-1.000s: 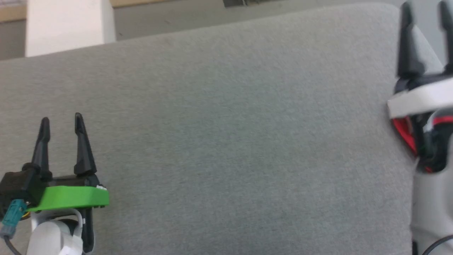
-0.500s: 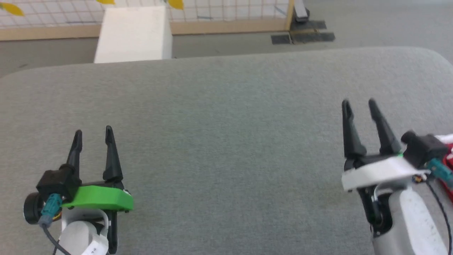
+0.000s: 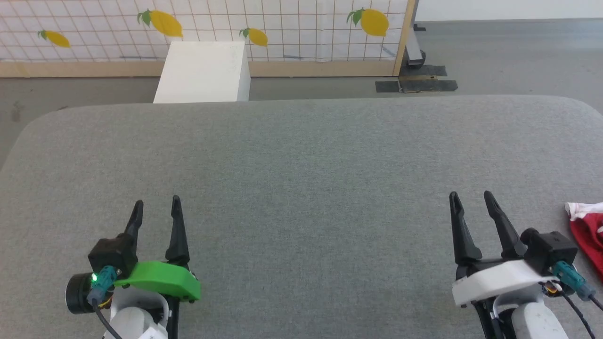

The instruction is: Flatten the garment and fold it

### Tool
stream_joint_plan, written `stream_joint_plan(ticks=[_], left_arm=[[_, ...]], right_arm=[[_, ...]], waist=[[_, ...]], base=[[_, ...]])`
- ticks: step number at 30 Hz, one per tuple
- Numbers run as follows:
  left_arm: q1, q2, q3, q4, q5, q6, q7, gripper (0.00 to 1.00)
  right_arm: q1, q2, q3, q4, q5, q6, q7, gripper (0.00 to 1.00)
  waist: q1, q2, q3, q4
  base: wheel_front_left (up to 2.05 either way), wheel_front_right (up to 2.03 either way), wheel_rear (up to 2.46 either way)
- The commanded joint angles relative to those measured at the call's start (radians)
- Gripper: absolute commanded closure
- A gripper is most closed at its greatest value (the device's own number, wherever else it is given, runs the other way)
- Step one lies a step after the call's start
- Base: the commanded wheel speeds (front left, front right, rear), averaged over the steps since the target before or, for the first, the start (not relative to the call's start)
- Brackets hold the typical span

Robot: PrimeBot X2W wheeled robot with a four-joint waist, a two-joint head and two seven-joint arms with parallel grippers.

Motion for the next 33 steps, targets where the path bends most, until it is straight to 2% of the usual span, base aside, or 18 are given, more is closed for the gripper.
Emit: stream_joint_plan(ticks=[1, 11, 12, 33], left_arm=[[0.008, -0.005, -0.003, 0.010, 0.013, 0.001, -0.009, 0.00], [0.017, -0.007, -0.015, 0.051, 0.023, 0.004, -0.009, 0.00], [0.011, -0.002, -0.015, 0.052, 0.026, 0.000, 0.000, 1.00], [0.026, -0.007, -0.015, 0.015, 0.049, 0.002, 0.037, 1.00]], right_arm=[[0.017, 0.000, 0.003, -0.011, -0.007, -0.002, -0.005, 0.00], [0.048, 0.000, 0.028, -0.024, -0.003, -0.002, -0.006, 0.00], [0.038, 0.000, 0.027, -0.019, 0.002, 0.000, 0.000, 1.00], [0.046, 0.000, 0.021, -0.045, -0.030, 0.000, 0.034, 1.00]], waist=[[0.0001, 0.0000, -0.002, -0.004], [0.0001, 0.0000, -0.012, -0.016], [0.0001, 0.0000, -0.012, -0.016], [0.0001, 0.0000, -0.016, -0.018]], base=[[0.00, 0.00, 0.00], [0.00, 0.00, 0.00], [0.00, 0.00, 0.00], [0.00, 0.00, 0.00]])
